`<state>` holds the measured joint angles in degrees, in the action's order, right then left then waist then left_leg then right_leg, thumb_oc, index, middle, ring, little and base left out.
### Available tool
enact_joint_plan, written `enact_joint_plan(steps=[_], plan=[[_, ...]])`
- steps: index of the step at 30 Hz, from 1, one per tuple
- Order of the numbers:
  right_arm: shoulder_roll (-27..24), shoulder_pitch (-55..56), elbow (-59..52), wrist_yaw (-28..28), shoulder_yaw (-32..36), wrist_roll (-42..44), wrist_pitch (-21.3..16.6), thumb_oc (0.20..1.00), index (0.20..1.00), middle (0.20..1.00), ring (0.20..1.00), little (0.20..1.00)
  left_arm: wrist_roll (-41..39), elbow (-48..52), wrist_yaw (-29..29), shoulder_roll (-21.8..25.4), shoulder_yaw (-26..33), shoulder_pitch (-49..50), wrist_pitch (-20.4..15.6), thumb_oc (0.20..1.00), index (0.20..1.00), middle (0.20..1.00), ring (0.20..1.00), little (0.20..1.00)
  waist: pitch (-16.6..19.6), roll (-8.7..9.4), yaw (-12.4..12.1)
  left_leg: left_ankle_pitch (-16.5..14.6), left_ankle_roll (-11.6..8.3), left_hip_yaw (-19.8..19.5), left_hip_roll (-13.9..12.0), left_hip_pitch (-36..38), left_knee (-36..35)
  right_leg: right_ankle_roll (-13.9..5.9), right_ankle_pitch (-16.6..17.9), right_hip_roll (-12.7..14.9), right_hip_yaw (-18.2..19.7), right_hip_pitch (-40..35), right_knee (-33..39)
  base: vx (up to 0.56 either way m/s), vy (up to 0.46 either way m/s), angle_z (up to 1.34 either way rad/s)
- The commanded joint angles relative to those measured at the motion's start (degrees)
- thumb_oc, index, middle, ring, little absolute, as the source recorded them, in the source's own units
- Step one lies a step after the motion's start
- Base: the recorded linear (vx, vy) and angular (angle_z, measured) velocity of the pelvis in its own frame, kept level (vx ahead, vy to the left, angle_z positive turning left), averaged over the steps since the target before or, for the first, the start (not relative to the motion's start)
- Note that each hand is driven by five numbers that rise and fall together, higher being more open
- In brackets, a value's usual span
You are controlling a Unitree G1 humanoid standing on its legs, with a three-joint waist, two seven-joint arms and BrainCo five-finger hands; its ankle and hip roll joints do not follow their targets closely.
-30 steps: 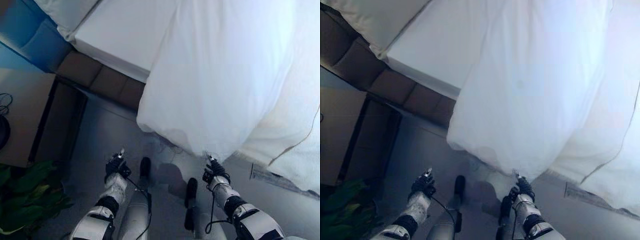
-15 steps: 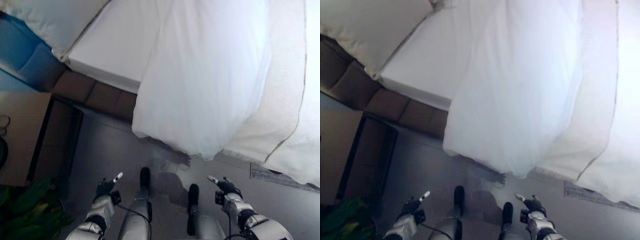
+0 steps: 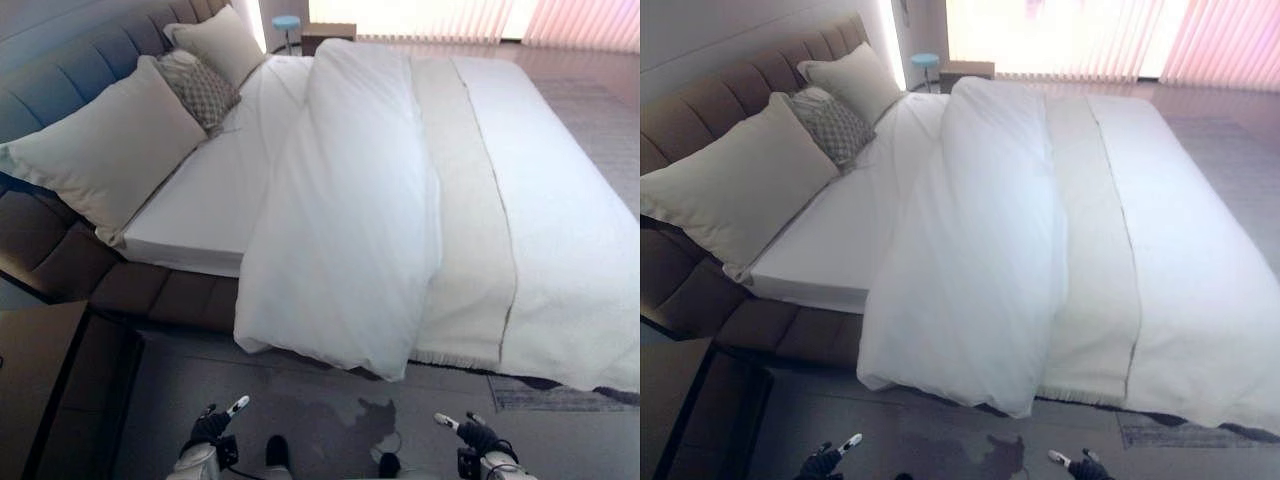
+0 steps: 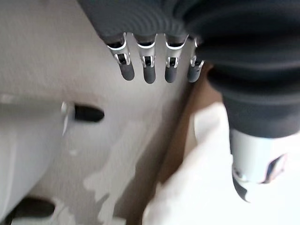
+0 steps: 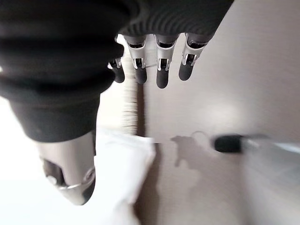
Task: Make the bed
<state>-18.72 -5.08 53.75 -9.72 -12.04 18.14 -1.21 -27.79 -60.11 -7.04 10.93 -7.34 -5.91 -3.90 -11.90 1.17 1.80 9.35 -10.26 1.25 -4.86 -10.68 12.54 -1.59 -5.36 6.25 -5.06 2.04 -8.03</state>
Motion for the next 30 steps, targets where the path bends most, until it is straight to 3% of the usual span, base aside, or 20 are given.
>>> enact_joint_plan(steps=[1, 4, 8, 11, 13, 14, 15, 18, 19, 20, 21, 22, 25, 29, 30], plan=[[-2.72, -4.89, -8.15, 2.2, -1.52, -3.18, -1.7, 1.0, 1.0, 1.0, 1.0, 1.0, -1.3, 6.56, 2.67, 1.62, -0.65, -2.12, -1.22, 1.0, 1.0, 1.0, 1.0, 1.0, -1.32, -1.12, -1.67, -4.14, 6.18, 0.09, 3.94, -3.79, -3.21, -1.09, -2.0, -4.37, 0.74, -4.54, 1.04, 0.22, 0.052, 0.0], [-3.76, -7.75, -12.51, 3.11, -2.59, -2.67, -2.28, 1.0, 1.0, 1.0, 1.0, 1.0, -3.36, 9.93, 4.06, 2.75, -2.4, -4.57, -1.71, 1.0, 1.0, 1.0, 1.0, 1.0, -0.96, -1.61, -2.82, -0.01, 5.02, -0.92, 3.14, -6.83, -10.77, -1.47, -3.3, -4.97, 1.72, -6.89, 2.45, 0.23, 0.073, 0.06], [-3.48, -11.69, -15.89, 4.6, -4.35, -2.22, -2.51, 1.0, 1.0, 1.0, 1.0, 1.0, -6.14, 15.06, 5.21, 4.97, -3.7, -7.88, -2.01, 1.0, 1.0, 1.0, 1.0, 1.0, -0.09, -0.57, -4.21, 1.52, 5.24, -0.42, 2.52, -8.25, -10.03, -3.07, -4.53, -3.39, 3.1, -9.4, 3.68, 0.29, 0.178, -0.24], [-3.48, -12.77, -18.42, 5.21, -4.55, -2.12, -2.7, 1.0, 1.0, 1.0, 1.0, 1.0, -7.86, 17.9, 5.82, 5.99, -4.49, -9.38, -2.3, 1.0, 1.0, 1.0, 1.0, 1.0, 0.41, 1.28, -4.96, -0.34, 6.4, 0.59, 3.63, -9.59, -6.67, -4.58, -4.27, -1.0, 3.57, -8.93, 2.01, 0.22, 0.177, -0.74], [-2.57, -14.67, -21.37, 4.86, -4.62, -1.15, -2.83, 1.0, 1.0, 1.0, 1.0, 1.0, -9.05, 21.41, 5.92, 7.49, -6.46, -12.66, -1.87, 1.0, 1.0, 1.0, 1.0, 1.0, -0.29, 2.68, -5.01, -2.65, 8.41, 1.7, 4.27, -8.8, -5.48, -6.52, 3.32, 0.98, 4.38, -3.04, -8.93, 0.28, 0.281, -0.35], [-2.58, -14.68, -21.37, 4.86, -4.61, -1.15, -2.83, 1.0, 1.0, 1.0, 1.0, 1.0, -9.06, 21.41, 5.92, 7.47, -6.46, -12.68, -1.87, 1.0, 1.0, 1.0, 1.0, 1.0, -0.17, 2.59, -5.06, -2.59, 8.39, 1.7, 4.16, -8.95, -5.51, -6.5, 3.42, 0.87, 4.42, -2.87, -8.9, 0.1, 0.297, -0.13], [-2.35, -17.89, -24.23, 4.42, -5.62, -0.52, -2.93, 1.0, 1.0, 1.0, 1.0, 1.0, -10.55, 23.64, 6.26, 9.06, -8.0, -16.33, -1.93, 1.0, 1.0, 1.0, 1.0, 1.0, -2.87, 2.02, -3.85, -3.74, 9.62, 2.09, 4.17, -8.16, -5.26, -6.32, 8.58, 1.9, 3.48, 3.72, -18.63, 0.1, 0.297, -0.12], [-1.51, -20.77, -26.03, 4.03, -6.26, 0.91, -3.25, 1.0, 1.0, 1.0, 1.0, 1.0, -12.55, 23.95, 6.9, 9.72, -8.98, -19.71, -2.15, 1.0, 1.0, 1.0, 1.0, 1.0, -3.9, 1.13, -3.25, -4.75, 9.94, 2.43, 3.93, -6.97, -5.98, -5.61, 7.7, 3.02, 0.6, 6.72, -20.76, 0.13, 0.232, 0.07], [-1.21, -22.84, -25.87, 3.86, -6.72, 2.46, -3.52, 1.0, 1.0, 1.0, 1.0, 1.0, -13.78, 24.04, 6.99, 10.3, -9.7, -22.14, -2.3, 1.0, 1.0, 1.0, 1.0, 1.0, -4.27, 0.83, -3.29, -5.38, 9.97, 2.91, 3.85, -5.97, -6.38, -5.28, 7.12, 4.15, -1.63, 7.45, -18.89, 0.2, 0.14, 0.07], [-1.46, -27.07, -25.6, 3.65, -7.07, 6.28, -3.88, 1.0, 1.0, 1.0, 1.0, 1.0, -17.14, 24.48, 7.82, 10.89, -11.43, -26.43, -2.11, 1.0, 1.0, 1.0, 1.0, 1.0, -5.22, 0.76, -2.88, -6.0, 9.54, 3.22, 4.55, -4.44, -7.35, -5.0, 4.64, 2.83, -2.55, 9.37, -13.91, 0.2, 0.14, -0.12], [-1.48, -27.14, -25.57, 3.66, -7.06, 6.3, -3.89, 1.0, 1.0, 1.0, 1.0, 1.0, -17.15, 24.45, 7.84, 10.89, -11.43, -26.5, -2.11, 1.0, 1.0, 1.0, 1.0, 1.0, -5.19, 0.68, -2.9, -5.9, 9.52, 3.19, 4.46, -4.54, -7.4, -4.97, 4.8, 2.73, -2.58, 9.42, -13.76, 0.23, 0.123, -0.36], [-1.84, -32.16, -24.49, 3.38, -8.08, 10.47, -4.55, 1.0, 1.0, 1.0, 1.0, 1.0, -20.74, 24.28, 9.1, 12.27, -13.11, -31.85, -1.91, 1.0, 1.0, 1.0, 1.0, 1.0, -6.78, 0.93, -2.74, -6.92, 8.91, 4.14, 5.09, -3.4, -8.02, -5.28, 4.29, 2.36, -5.18, 11.16, -5.71, 0.15, 0.037, -0.4], [-1.44, -38.27, -24.89, 3.79, -8.9, 18.03, -6.02, 1.0, 1.0, 1.0, 1.0, 1.0, -27.76, 25.62, 11.63, 12.27, -15.52, -38.64, -1.06, 1.0, 1.0, 1.0, 1.0, 1.0, -8.61, 1.41, -1.13, -7.79, 8.58, 3.95, 6.96, -2.48, -8.53, -6.36, 9.15, -0.77, -3.22, 15.49, 3.88, 0.18, -0.007, -0.32], [-1.58, -41.26, -26.29, 4.39, -9.23, 22.25, -6.29, 1.0, 1.0, 1.0, 1.0, 1.0, -32.62, 28.55, 13.61, 10.29, -16.51, -41.38, 0.18, 1.0, 1.0, 1.0, 1.0, 1.0, -9.64, 1.18, -0.03, -8.24, 8.6, 2.63, 8.04, -1.81, -8.63, -6.37, 11.47, -1.97, -0.92, 17.25, 5.61, 0.17, -0.075, 0.44], [-1.98, -43.75, -25.67, 5.33, -9.29, 25.43, -6.43, 1.0, 1.0, 1.0, 1.0, 1.0, -35.68, 29.55, 14.62, 7.85, -18.08, -43.45, 0.96, 1.0, 1.0, 1.0, 1.0, 1.0, -9.59, 0.61, -0.31, -8.34, 8.46, 1.97, 8.55, -2.08, -8.84, -5.89, 11.89, -1.49, -0.61, 15.88, 6.69, 0.14, -0.157, 0.78]])
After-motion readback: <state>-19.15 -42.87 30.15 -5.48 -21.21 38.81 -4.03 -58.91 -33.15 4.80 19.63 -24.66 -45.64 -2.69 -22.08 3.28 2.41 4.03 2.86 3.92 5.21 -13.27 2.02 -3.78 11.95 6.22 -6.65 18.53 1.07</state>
